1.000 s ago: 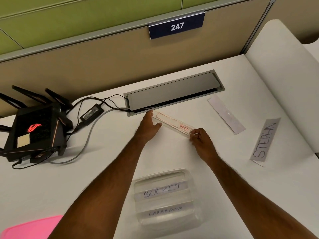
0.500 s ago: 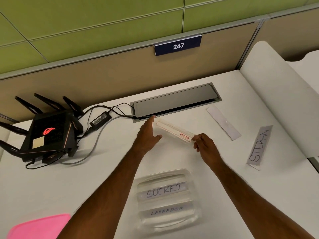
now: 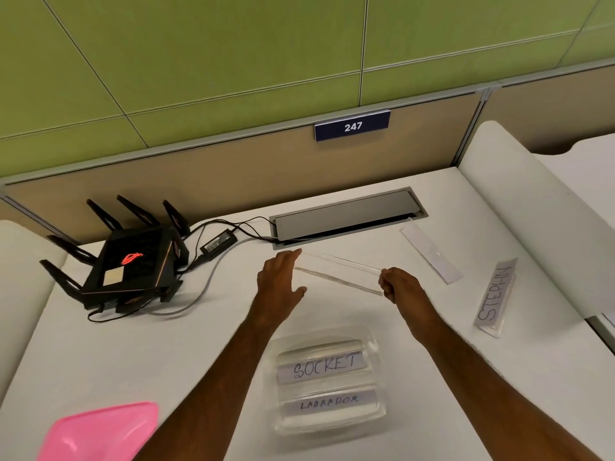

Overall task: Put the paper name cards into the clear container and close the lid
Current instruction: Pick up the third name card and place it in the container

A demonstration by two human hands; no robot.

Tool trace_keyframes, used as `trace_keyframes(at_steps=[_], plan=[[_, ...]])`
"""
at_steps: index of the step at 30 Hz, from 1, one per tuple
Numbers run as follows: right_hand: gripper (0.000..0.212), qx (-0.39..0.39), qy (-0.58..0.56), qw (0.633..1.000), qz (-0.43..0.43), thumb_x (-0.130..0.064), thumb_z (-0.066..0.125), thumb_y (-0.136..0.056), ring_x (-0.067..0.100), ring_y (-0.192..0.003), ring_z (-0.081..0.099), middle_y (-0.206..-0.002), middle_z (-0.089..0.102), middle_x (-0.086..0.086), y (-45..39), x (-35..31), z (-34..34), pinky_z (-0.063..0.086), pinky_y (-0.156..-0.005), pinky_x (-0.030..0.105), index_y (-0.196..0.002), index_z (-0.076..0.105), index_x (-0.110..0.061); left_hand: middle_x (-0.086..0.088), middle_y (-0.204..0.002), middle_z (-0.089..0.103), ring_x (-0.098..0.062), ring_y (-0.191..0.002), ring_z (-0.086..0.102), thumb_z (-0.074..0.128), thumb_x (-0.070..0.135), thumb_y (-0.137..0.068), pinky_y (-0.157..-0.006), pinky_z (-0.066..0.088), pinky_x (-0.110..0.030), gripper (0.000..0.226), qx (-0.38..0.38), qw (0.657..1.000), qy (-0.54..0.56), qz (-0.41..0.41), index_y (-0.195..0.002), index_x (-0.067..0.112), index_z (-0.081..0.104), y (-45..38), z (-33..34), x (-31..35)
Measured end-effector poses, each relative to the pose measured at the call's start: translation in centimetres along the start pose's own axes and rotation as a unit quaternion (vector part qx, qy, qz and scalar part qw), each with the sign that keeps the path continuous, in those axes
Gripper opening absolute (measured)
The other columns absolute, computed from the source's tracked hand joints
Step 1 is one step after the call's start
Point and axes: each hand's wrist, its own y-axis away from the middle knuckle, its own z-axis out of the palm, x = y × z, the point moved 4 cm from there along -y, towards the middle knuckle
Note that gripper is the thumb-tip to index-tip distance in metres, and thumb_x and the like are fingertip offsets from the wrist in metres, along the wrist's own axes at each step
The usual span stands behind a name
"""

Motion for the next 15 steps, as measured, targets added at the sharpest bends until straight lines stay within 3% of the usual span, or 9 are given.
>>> trace_keyframes(at_steps=[6, 15], plan=[[0.032, -0.022, -0.042, 0.998, 0.042, -0.017, 0.044, -0.096, 0.012, -0.059, 0.042, -0.071, 0.055, 0.002, 2.1, -0.6, 0.7, 0.034, -0.064, 0.029, -0.065, 0.051, -0.014, 0.001, -0.143, 0.049, -0.023, -0.131, 0.042, 0.08, 0.029, -0.081, -0.104, 0.036, -0.042, 0.074, 0.051, 0.996, -0.071, 0.036, -0.145, 0.026, 0.043, 2.6, -2.2, 0.3], [0.037, -0.089, -0.076, 0.987, 0.108, -0.021, 0.043, -0.099, 0.013, -0.063, 0.043, -0.07, 0.052, -0.004, 4.9, -0.1, 1.5, 0.031, -0.077, 0.035, -0.062, 0.048, -0.023, 0.002, -0.128, 0.056, -0.021, -0.117, 0.05, 0.084, 0.027, -0.077, -0.096, 0.044, -0.037, 0.065, 0.1, 0.99, -0.076, 0.059, -0.133, 0.024, 0.051, 5.7, -4.6, 0.9]])
